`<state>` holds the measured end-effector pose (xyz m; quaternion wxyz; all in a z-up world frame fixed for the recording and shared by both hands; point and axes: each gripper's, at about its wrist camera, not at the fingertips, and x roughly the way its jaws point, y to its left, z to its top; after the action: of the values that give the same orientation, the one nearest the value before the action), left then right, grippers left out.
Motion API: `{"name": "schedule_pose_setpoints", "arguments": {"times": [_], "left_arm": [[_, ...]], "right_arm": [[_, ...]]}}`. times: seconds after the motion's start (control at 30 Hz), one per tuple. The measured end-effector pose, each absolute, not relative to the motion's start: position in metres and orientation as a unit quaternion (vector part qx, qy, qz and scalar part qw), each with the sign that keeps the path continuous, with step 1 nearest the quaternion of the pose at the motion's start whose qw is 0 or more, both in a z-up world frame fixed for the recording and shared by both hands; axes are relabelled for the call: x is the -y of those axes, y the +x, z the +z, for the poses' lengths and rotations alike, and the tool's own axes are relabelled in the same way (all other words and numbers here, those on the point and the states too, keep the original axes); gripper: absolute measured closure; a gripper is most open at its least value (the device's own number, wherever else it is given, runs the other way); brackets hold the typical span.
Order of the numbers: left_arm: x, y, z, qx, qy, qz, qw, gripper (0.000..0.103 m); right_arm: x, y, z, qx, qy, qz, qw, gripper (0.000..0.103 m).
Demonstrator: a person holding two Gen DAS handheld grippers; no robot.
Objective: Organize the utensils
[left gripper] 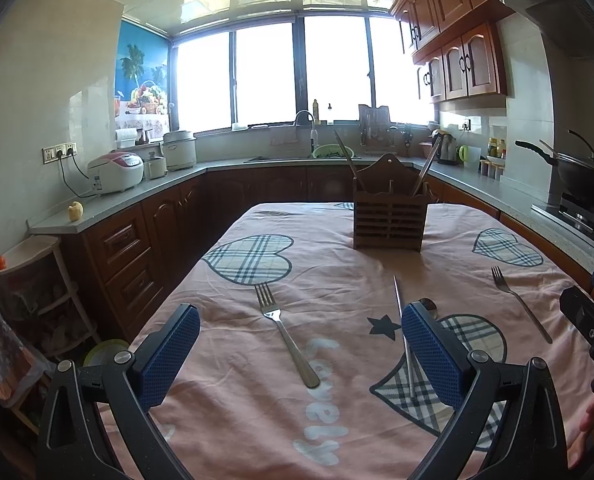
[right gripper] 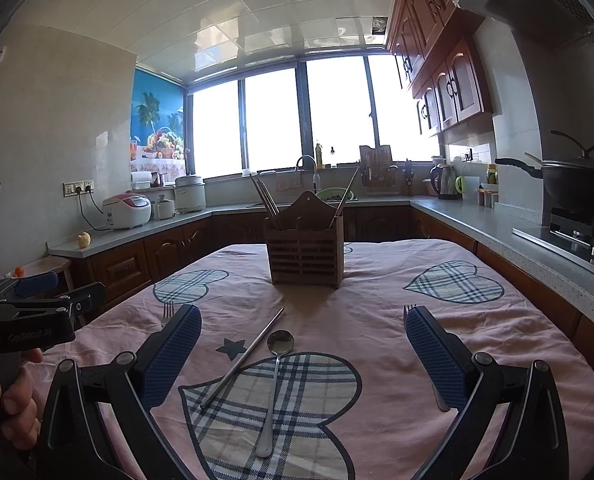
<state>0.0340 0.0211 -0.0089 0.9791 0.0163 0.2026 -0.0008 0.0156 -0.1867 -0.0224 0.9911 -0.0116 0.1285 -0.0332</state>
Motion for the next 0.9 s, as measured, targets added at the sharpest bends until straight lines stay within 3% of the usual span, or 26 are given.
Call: {"name": "schedule_pose_setpoints", "arguments": {"times": [0.9], "left_arm": [[-0.0187, 0.0324, -0.0101, -0.202, 0.016, -0.002, 0.979, 0.001]], "right_arm": [[0.1819, 0.0149, -0.0145, -0.125, -0.015, -0.03, 0.992, 0.0]]}}
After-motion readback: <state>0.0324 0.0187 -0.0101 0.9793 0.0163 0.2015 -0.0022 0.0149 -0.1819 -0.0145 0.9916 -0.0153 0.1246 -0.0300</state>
